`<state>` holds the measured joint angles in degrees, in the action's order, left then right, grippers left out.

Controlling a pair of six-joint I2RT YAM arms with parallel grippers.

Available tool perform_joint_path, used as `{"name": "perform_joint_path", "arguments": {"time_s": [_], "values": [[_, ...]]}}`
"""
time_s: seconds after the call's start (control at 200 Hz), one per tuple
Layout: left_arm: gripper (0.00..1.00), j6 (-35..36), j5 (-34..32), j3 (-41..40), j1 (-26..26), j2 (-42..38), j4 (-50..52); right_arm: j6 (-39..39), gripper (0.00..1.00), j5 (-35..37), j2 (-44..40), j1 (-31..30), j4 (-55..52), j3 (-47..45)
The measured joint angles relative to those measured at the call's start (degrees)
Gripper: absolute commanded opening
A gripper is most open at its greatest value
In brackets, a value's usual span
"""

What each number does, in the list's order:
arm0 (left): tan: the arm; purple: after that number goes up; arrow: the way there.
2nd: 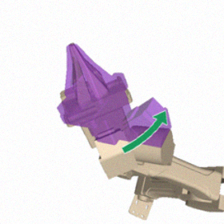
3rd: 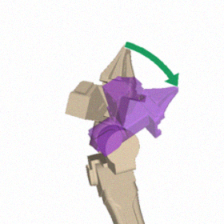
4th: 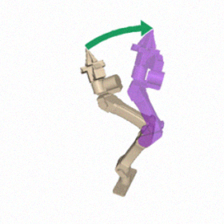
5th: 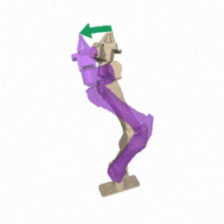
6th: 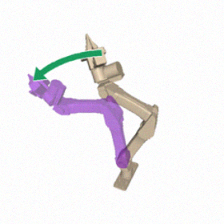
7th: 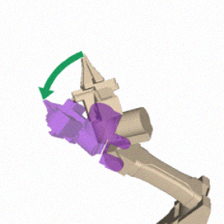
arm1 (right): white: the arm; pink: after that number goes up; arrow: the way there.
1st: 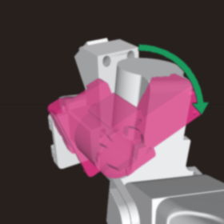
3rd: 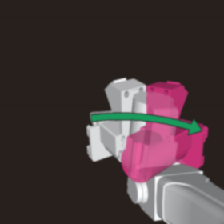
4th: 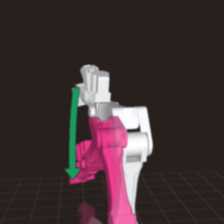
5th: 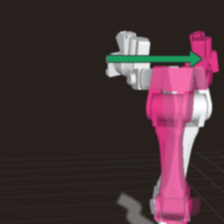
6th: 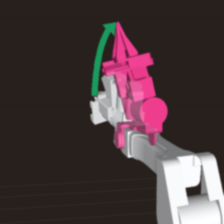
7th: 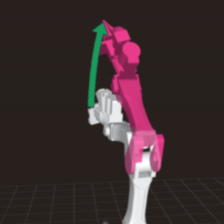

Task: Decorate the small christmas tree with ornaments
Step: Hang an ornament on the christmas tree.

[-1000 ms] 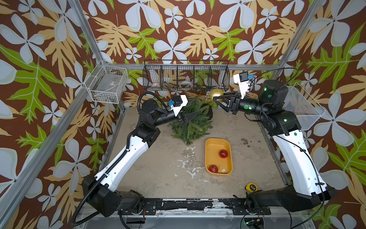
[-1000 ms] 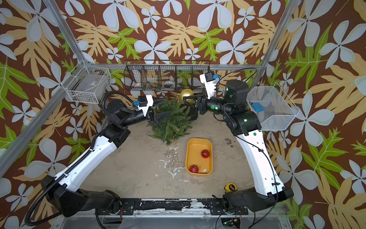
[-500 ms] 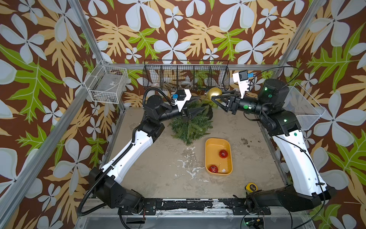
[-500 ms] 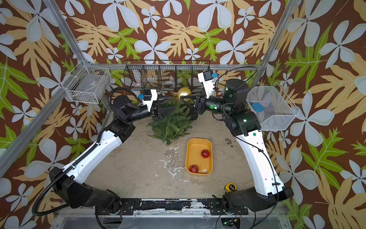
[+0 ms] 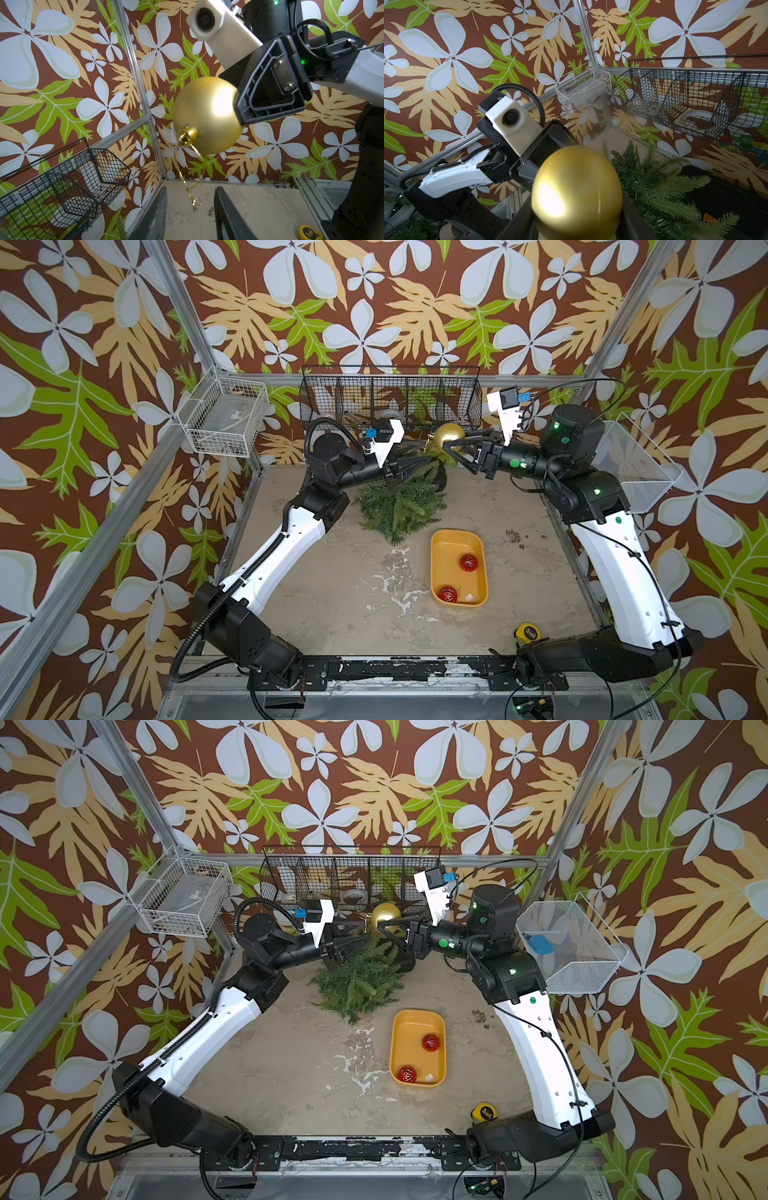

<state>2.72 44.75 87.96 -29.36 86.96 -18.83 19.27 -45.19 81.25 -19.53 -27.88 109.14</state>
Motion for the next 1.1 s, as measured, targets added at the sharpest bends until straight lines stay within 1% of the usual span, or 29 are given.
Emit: {"name": "perform_joint_path", "arguments": {"time_s": [0.285, 0.375, 0.42, 0.525, 0.621, 0.781, 0.891, 1.101], "values": [[0.25, -0.9, 0.4, 0.4, 0.0, 0.6, 0.2, 0.0, 0.48, 0.0, 0.1, 0.0, 0.0, 0.0], [0.18, -1.0, 0.5, 0.4, 0.0, 0.6, 0.3, 0.0, 0.48, 0.1, 0.1, 0.0, 0.0, -0.3], [0.12, -1.0, 0.5, 0.4, 0.0, 0.6, 0.4, 0.0, 0.48, 0.2, 0.1, 0.0, 0.0, -0.4], [0.05, -0.8, 0.5, 0.6, 0.0, 0.6, 1.5, 0.0, 0.48, 0.5, 0.1, 0.0, -0.1, -0.4], [0.03, 1.0, -0.6, 1.2, 0.0, 0.5, 3.5, -0.7, 0.48, 2.2, -0.1, 0.0, -0.8, -0.5], [0.01, 5.4, -5.0, 3.1, 0.0, 0.1, 8.9, -2.1, 0.48, 6.6, -0.8, 0.0, -1.5, -2.1], [0.0, 8.5, -8.4, 4.0, 0.0, 0.1, 12.3, -2.8, 0.47, 6.9, -0.7, 0.0, -1.5, -3.3], [0.0, 12.8, -13.0, 4.3, 0.0, 0.0, 17.2, -3.3, 0.47, 9.4, -0.2, 0.0, -1.4, -5.2]]}}
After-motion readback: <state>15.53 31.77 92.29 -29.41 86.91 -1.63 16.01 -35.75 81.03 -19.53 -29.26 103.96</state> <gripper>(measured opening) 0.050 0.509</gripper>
